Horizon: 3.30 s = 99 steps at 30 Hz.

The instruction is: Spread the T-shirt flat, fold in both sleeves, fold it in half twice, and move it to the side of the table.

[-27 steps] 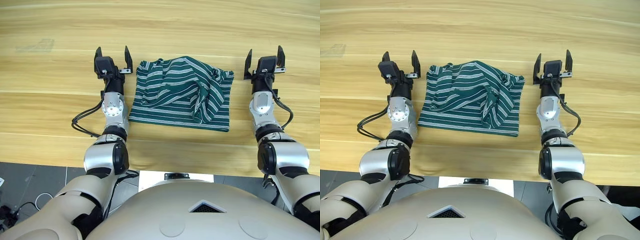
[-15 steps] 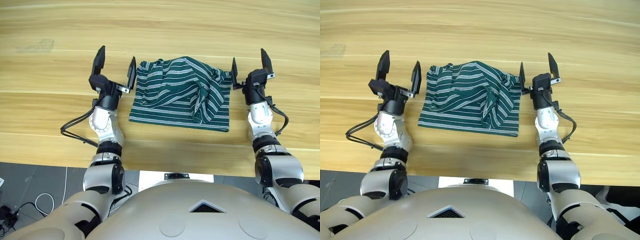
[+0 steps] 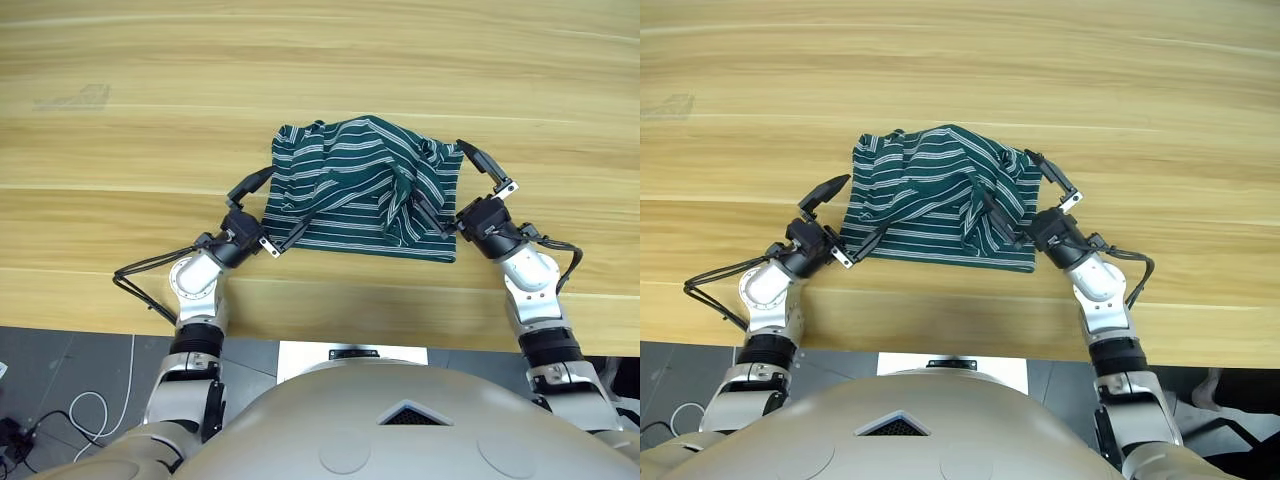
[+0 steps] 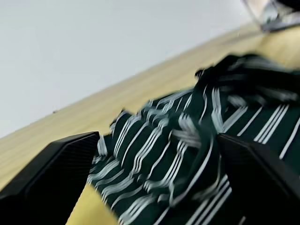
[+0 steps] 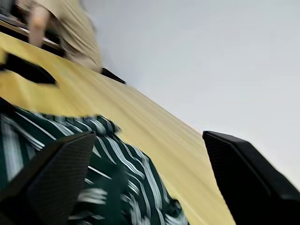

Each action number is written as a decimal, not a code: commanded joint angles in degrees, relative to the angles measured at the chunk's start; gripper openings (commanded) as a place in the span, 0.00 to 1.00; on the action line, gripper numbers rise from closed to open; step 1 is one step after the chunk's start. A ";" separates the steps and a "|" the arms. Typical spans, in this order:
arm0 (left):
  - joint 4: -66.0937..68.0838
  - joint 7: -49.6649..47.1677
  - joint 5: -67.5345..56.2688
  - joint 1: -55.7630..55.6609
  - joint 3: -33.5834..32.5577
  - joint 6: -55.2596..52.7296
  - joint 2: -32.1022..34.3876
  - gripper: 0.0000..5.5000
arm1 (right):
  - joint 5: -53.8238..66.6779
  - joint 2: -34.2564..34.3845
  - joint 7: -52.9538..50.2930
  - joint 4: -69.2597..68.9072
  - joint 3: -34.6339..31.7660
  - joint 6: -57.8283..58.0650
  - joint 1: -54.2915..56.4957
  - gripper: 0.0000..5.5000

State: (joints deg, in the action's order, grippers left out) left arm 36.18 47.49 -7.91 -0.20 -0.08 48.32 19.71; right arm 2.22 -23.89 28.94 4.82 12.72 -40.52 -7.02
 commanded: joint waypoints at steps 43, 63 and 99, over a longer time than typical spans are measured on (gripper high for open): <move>-7.09 0.07 1.63 2.63 4.94 -9.40 6.33 0.84 | 7.51 3.54 9.77 8.65 5.67 1.99 -7.70 0.77; -8.40 0.04 1.82 3.14 6.58 -9.22 5.26 0.84 | 6.73 9.91 6.39 1.56 6.06 14.40 -11.72 0.77; -13.76 0.04 0.70 6.56 7.64 -8.27 4.99 0.83 | 2.17 8.32 1.08 -1.91 3.03 17.72 -14.25 0.26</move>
State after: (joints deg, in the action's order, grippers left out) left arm 22.81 47.69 -7.09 5.99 7.29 40.16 24.56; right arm 3.21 -15.79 30.39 3.61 16.69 -24.70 -21.23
